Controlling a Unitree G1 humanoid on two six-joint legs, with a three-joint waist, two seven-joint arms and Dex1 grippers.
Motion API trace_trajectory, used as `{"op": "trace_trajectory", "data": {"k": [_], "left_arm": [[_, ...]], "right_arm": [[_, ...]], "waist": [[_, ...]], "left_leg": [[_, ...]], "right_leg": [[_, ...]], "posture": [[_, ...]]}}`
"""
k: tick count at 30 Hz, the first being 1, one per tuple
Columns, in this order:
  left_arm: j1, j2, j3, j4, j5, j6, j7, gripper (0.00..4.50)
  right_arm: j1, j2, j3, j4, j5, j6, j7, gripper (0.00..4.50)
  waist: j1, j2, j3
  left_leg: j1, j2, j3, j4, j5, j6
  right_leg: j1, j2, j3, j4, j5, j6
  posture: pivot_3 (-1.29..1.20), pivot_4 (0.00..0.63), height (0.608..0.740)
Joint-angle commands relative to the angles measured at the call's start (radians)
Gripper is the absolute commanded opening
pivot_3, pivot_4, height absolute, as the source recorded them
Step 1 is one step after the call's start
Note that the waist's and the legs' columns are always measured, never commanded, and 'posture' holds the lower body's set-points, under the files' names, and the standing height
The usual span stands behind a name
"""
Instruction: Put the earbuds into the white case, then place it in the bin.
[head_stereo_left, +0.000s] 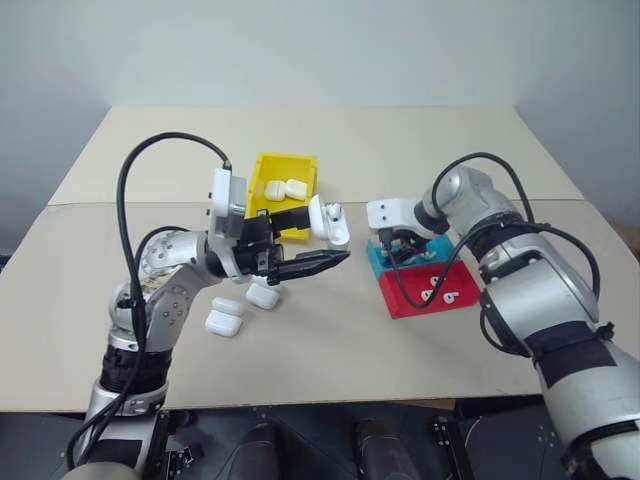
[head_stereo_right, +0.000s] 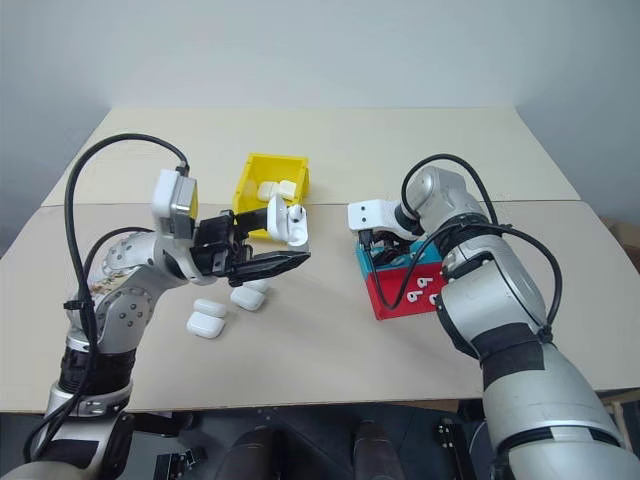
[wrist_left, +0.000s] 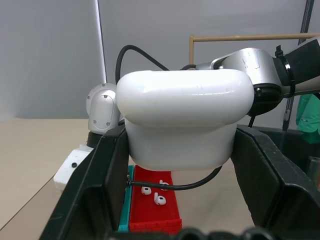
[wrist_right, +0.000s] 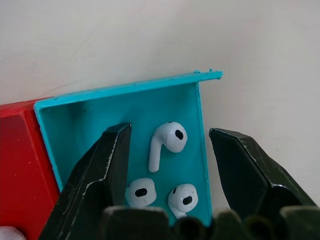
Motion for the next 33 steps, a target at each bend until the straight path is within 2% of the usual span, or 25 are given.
{"op": "trace_trajectory", "data": {"k": [1, 8, 14, 22, 26, 31, 33], "left_arm": [[0.0, 0.009, 0.02, -0.047, -0.029, 0.001, 0.009, 2.79], [-0.002, 0.02, 0.02, -0.046, -0.039, 0.003, 0.018, 2.79], [-0.01, 0.023, 0.016, -0.036, -0.044, 0.003, 0.016, 2.79], [-0.038, 0.019, 0.002, -0.001, -0.042, -0.001, -0.011, 2.79], [-0.049, 0.011, -0.004, 0.013, -0.038, -0.007, -0.02, 2.79], [-0.059, 0.002, -0.008, 0.025, -0.033, -0.013, -0.024, 2.79], [-0.058, 0.0, -0.008, 0.026, -0.032, -0.015, -0.025, 2.79]], "right_arm": [[0.003, 0.002, -0.019, 0.0, -0.011, -0.014, 0.0, 2.41], [0.019, 0.005, -0.014, 0.008, -0.036, -0.001, -0.032, 0.07], [0.014, 0.008, -0.049, 0.005, -0.015, 0.033, -0.048, 0.03], [-0.035, -0.034, -0.155, -0.015, 0.051, 0.049, 0.005, 0.03], [-0.069, -0.067, -0.168, -0.026, 0.051, 0.02, 0.061, 0.95], [-0.068, -0.107, -0.144, -0.034, 0.017, -0.035, 0.085, 2.65], [-0.053, -0.128, -0.118, -0.033, -0.017, -0.075, 0.065, 2.65]], "waist": [[0.0, 0.0, 0.0], [0.0, 0.0, 0.0], [-0.001, 0.0, 0.0], [0.001, 0.0, 0.0], [0.0, 0.001, 0.0], [0.0, 0.001, 0.001], [0.0, 0.001, 0.001]], "left_leg": [[0.0, 0.0, 0.0, 0.0, 0.0, 0.0], [0.001, 0.0, 0.0, 0.0, 0.0, 0.0], [0.001, 0.0, 0.0, 0.0, 0.0, 0.0], [0.001, 0.0, 0.0, 0.0, 0.0, 0.0], [0.001, 0.0, 0.0, 0.0, 0.0, 0.0], [0.001, 0.0, 0.0, 0.0, 0.0, 0.0], [0.001, 0.0, 0.0, 0.0, 0.0, 0.0]], "right_leg": [[0.0, 0.0, 0.0, 0.0, 0.0, 0.0], [0.0, 0.0, 0.0, 0.0, 0.0, 0.0], [0.001, 0.0, 0.0, 0.0, 0.0, 0.0], [0.0, 0.0, 0.0, 0.0, 0.0, 0.0], [0.0, 0.0, 0.0, 0.0, 0.0, 0.0], [0.0, 0.0, 0.0, -0.001, 0.0, 0.0], [0.0, 0.0, 0.0, -0.001, 0.0, 0.0]], "posture": [[0.0, 0.15, 0.74], [0.0, 0.15, 0.74], [0.0, 0.15, 0.74], [0.0, 0.15, 0.74], [0.0, 0.15, 0.74], [0.0, 0.15, 0.74], [0.0, 0.15, 0.74]]}}
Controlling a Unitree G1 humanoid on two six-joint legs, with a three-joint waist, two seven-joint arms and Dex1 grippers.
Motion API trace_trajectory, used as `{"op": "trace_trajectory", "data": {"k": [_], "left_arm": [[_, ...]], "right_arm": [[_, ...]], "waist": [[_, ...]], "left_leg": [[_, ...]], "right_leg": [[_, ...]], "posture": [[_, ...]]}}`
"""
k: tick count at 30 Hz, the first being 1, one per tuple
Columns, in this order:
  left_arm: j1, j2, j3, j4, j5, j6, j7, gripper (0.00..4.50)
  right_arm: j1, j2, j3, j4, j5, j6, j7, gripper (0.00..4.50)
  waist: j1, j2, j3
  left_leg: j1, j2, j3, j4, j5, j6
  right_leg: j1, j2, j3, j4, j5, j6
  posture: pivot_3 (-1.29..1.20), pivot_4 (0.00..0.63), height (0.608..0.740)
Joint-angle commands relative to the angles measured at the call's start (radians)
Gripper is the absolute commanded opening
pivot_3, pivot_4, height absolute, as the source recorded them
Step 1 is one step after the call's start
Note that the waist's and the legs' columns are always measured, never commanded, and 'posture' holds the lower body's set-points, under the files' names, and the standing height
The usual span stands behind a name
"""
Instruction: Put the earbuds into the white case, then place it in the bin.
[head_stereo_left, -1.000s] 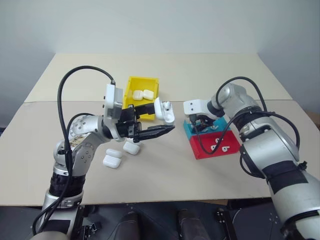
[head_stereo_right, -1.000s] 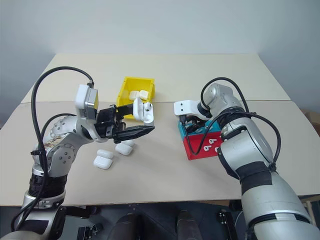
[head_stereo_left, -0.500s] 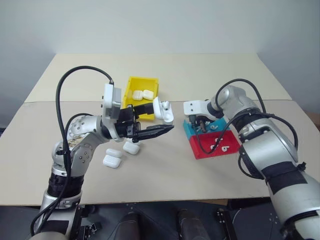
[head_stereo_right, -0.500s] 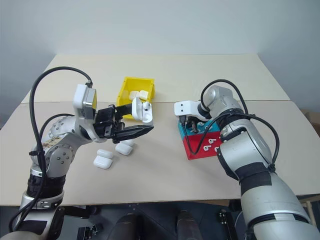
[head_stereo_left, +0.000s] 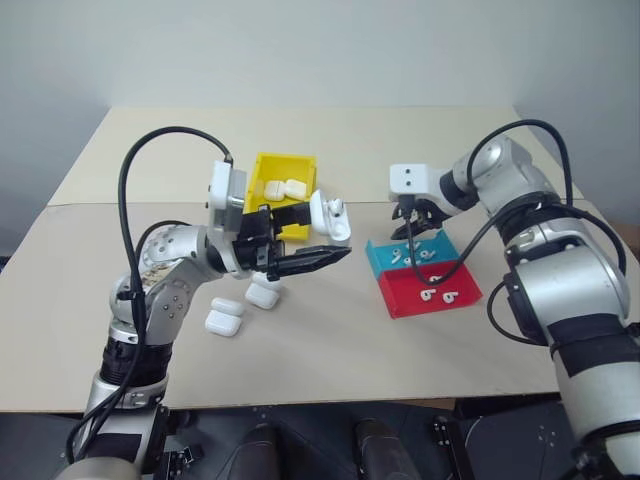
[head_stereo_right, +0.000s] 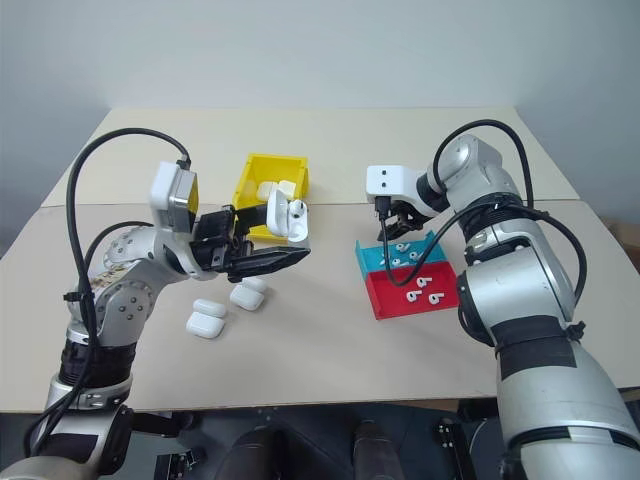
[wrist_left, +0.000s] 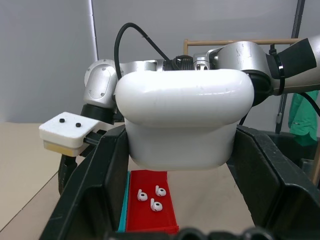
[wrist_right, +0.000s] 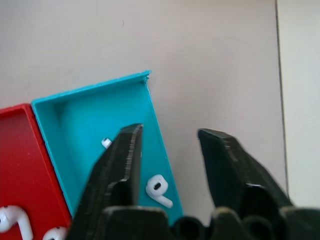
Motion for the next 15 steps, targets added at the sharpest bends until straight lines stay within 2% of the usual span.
{"op": "trace_trajectory", "data": {"k": [1, 6, 15], "left_arm": [[-0.022, -0.003, 0.006, -0.02, -0.003, -0.016, -0.005, 2.79], [-0.012, 0.0, 0.009, -0.029, -0.004, -0.014, -0.001, 2.79], [0.011, 0.009, 0.015, -0.061, -0.016, 0.0, 0.015, 2.79]], "right_arm": [[0.017, -0.046, 0.036, -0.02, -0.052, -0.079, -0.029, 2.65], [0.053, -0.061, 0.057, -0.013, -0.089, -0.124, -0.07, 2.65], [0.073, -0.052, 0.06, 0.005, -0.097, -0.155, -0.036, 2.65]], "waist": [[0.0, 0.0, 0.0], [0.0, 0.0, 0.0], [-0.003, 0.002, 0.001]], "left_leg": [[0.0, 0.0, 0.0, 0.0, 0.0, 0.0], [0.0, 0.0, 0.0, 0.0, 0.0, 0.0], [0.0, 0.0, 0.0, 0.0, 0.0, 0.0]], "right_leg": [[0.0, 0.0, 0.0, 0.0, 0.0, 0.0], [0.0, 0.0, 0.0, 0.0, 0.0, 0.0], [0.0, 0.0, 0.0, 0.0, 0.0, 0.0]], "posture": [[0.0, 0.15, 0.74], [0.0, 0.15, 0.74], [0.0, 0.15, 0.74]]}}
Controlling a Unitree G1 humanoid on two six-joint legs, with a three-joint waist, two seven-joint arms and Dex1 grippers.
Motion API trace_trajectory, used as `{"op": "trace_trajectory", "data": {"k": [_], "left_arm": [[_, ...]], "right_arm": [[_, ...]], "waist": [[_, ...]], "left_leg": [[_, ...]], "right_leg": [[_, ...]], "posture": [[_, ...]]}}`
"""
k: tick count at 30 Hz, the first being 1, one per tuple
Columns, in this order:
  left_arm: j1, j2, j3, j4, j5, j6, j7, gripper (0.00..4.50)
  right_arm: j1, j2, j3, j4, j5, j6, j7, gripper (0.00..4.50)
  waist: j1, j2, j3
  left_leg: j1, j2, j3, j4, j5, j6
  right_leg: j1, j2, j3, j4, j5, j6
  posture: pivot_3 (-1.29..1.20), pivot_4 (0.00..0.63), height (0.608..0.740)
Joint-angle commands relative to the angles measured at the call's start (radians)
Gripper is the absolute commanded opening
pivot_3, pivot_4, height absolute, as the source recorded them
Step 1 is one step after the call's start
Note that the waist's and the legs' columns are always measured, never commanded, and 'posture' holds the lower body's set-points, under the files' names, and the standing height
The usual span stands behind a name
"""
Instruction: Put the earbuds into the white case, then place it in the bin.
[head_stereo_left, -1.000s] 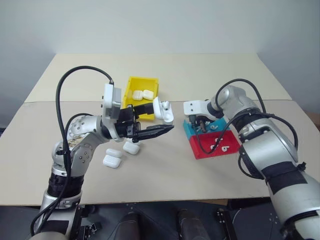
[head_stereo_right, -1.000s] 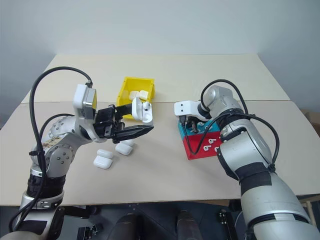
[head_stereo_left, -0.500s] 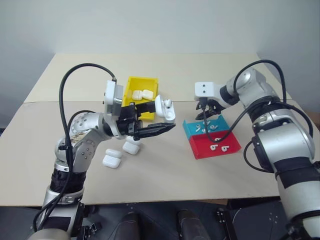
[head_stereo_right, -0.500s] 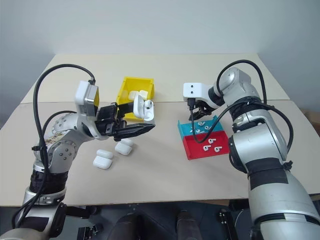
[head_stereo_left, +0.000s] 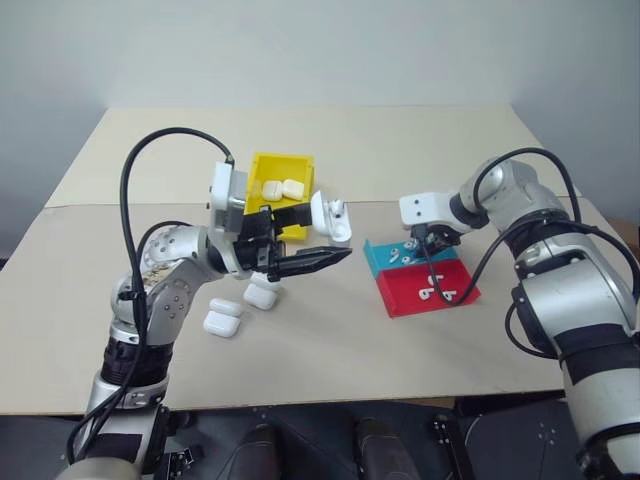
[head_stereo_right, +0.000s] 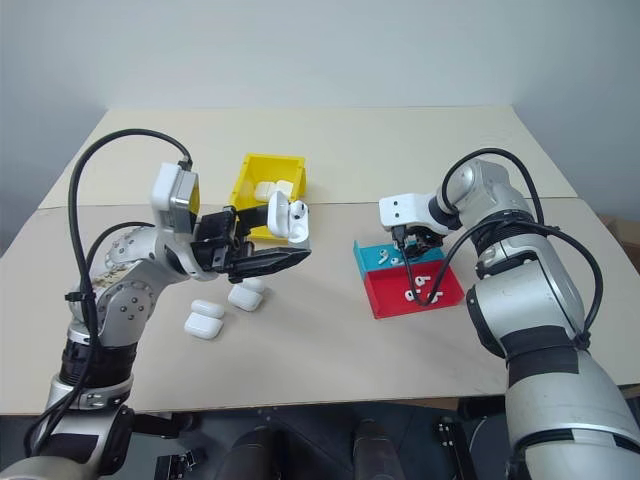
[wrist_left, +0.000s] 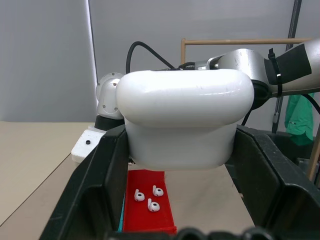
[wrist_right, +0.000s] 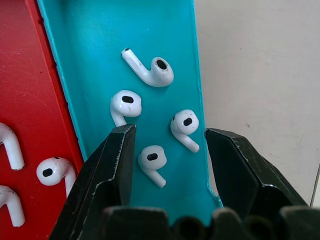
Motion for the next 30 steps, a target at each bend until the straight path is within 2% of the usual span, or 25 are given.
{"op": "trace_trajectory", "data": {"k": [1, 13, 30], "left_arm": [[0.009, 0.008, 0.018, -0.056, -0.017, 0.002, 0.013, 2.79], [0.047, 0.015, 0.032, -0.101, -0.028, 0.014, 0.051, 2.79], [0.051, 0.02, 0.033, -0.111, -0.023, 0.015, 0.057, 2.79]], "right_arm": [[0.003, -0.005, -0.008, 0.003, 0.003, -0.024, 0.015, 2.65], [0.007, 0.03, 0.02, 0.025, -0.038, -0.038, 0.006, 2.65], [-0.073, 0.014, -0.061, 0.045, 0.01, 0.036, 0.059, 2.65]], "waist": [[0.001, 0.0, 0.0], [0.001, 0.0, 0.0], [0.002, 0.0, 0.0]], "left_leg": [[0.0, 0.0, 0.0, 0.0, 0.0, 0.0], [0.001, 0.0, 0.0, 0.0, 0.0, 0.0], [0.001, 0.0, 0.0, 0.0, 0.0, -0.001]], "right_leg": [[0.0, 0.0, 0.0, 0.0, 0.0, 0.0], [0.001, 0.0, 0.0, 0.0, 0.0, 0.0], [0.001, 0.0, 0.0, 0.0, 0.0, 0.0]], "posture": [[0.0, 0.15, 0.74], [0.0, 0.15, 0.74], [0.0, 0.15, 0.74]]}}
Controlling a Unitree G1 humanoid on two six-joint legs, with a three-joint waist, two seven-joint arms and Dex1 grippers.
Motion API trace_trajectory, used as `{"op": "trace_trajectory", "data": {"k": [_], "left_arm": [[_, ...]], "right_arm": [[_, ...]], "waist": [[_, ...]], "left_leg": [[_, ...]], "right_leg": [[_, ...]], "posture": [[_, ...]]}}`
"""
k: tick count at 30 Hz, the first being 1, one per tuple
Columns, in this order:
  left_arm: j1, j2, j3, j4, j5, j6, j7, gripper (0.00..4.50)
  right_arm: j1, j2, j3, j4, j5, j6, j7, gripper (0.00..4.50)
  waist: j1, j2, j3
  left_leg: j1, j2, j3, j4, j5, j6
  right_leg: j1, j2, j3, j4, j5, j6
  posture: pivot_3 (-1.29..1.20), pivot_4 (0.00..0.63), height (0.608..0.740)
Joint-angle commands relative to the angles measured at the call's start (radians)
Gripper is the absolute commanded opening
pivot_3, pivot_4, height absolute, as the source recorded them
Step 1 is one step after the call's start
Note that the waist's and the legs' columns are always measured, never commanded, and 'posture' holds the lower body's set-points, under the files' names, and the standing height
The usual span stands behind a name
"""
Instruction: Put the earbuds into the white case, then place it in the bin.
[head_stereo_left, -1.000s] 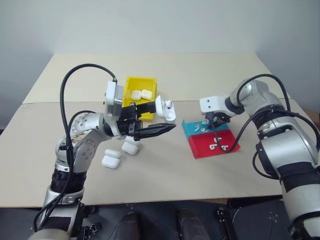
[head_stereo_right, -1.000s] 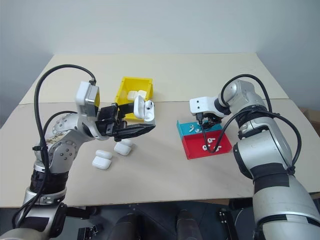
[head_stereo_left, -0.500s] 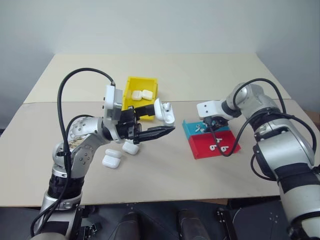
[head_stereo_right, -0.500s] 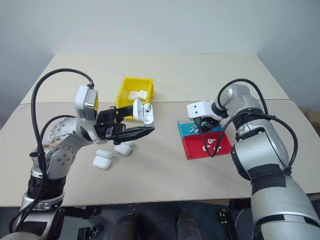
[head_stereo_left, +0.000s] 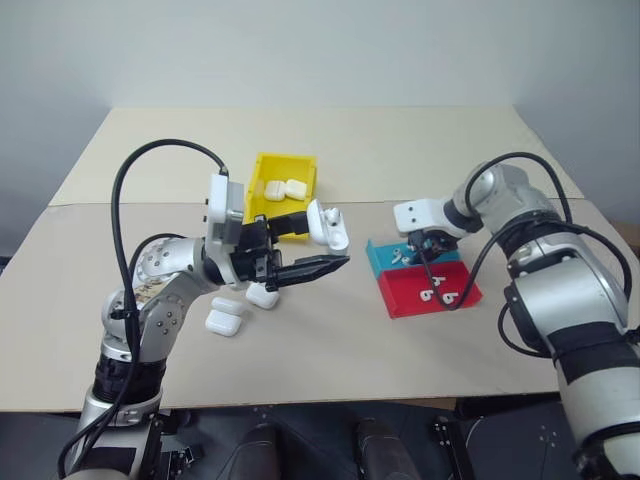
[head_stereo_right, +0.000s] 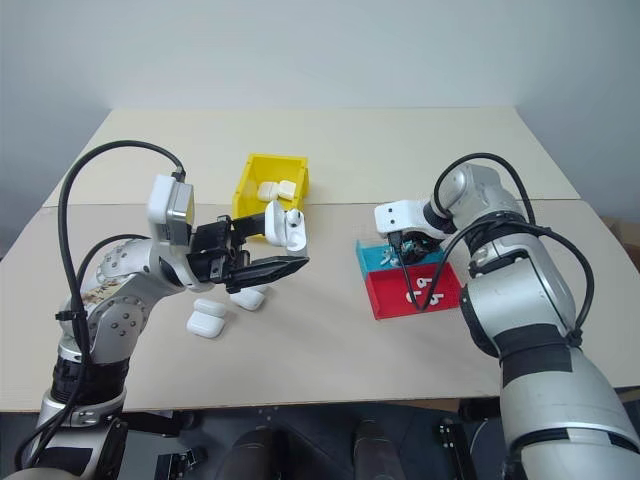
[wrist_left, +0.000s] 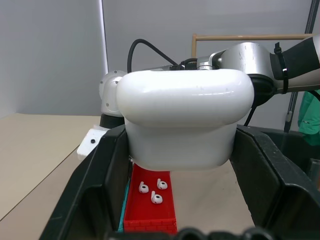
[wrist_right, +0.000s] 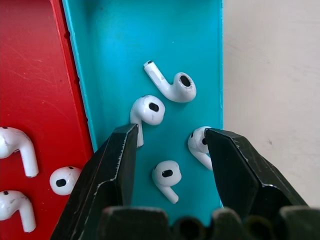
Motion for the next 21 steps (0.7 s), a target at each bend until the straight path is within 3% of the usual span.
{"op": "trace_trajectory", "data": {"k": [1, 8, 11, 21], "left_arm": [[-0.023, 0.006, 0.016, -0.016, -0.02, -0.006, -0.005, 2.79], [-0.028, 0.006, 0.014, -0.012, -0.026, 0.005, -0.01, 2.79], [-0.028, 0.004, 0.013, -0.013, -0.027, 0.01, -0.009, 2.79], [-0.028, -0.003, 0.012, -0.016, -0.024, 0.013, -0.004, 2.79]], "right_arm": [[-0.057, -0.019, -0.046, -0.004, 0.042, 0.029, 0.018, 2.65], [-0.074, -0.034, -0.065, -0.005, 0.045, 0.045, 0.038, 2.65], [-0.065, -0.029, -0.067, -0.006, 0.043, 0.054, 0.025, 1.82], [-0.046, -0.02, -0.06, -0.011, 0.043, 0.046, 0.057, 1.82]], "waist": [[0.0, 0.0, 0.0], [0.0, 0.0, 0.0], [0.0, 0.0, 0.0], [0.0, 0.0, 0.0]], "left_leg": [[0.0, 0.0, 0.0, 0.0, 0.0, 0.0], [0.0, 0.0, 0.0, 0.0, 0.0, 0.0], [0.0, 0.0, 0.0, 0.0, 0.0, 0.0], [0.0, 0.0, 0.0, 0.0, 0.0, 0.0]], "right_leg": [[0.0, 0.0, 0.0, 0.0, 0.0, 0.0], [0.0, 0.0, 0.0, 0.0, 0.0, 0.0], [0.0, 0.0, 0.0, 0.0, 0.0, 0.0], [0.0, 0.0, 0.0, 0.0, 0.0, 0.0]], "posture": [[0.0, 0.15, 0.74], [0.0, 0.15, 0.74], [0.0, 0.15, 0.74], [0.0, 0.15, 0.74]]}}
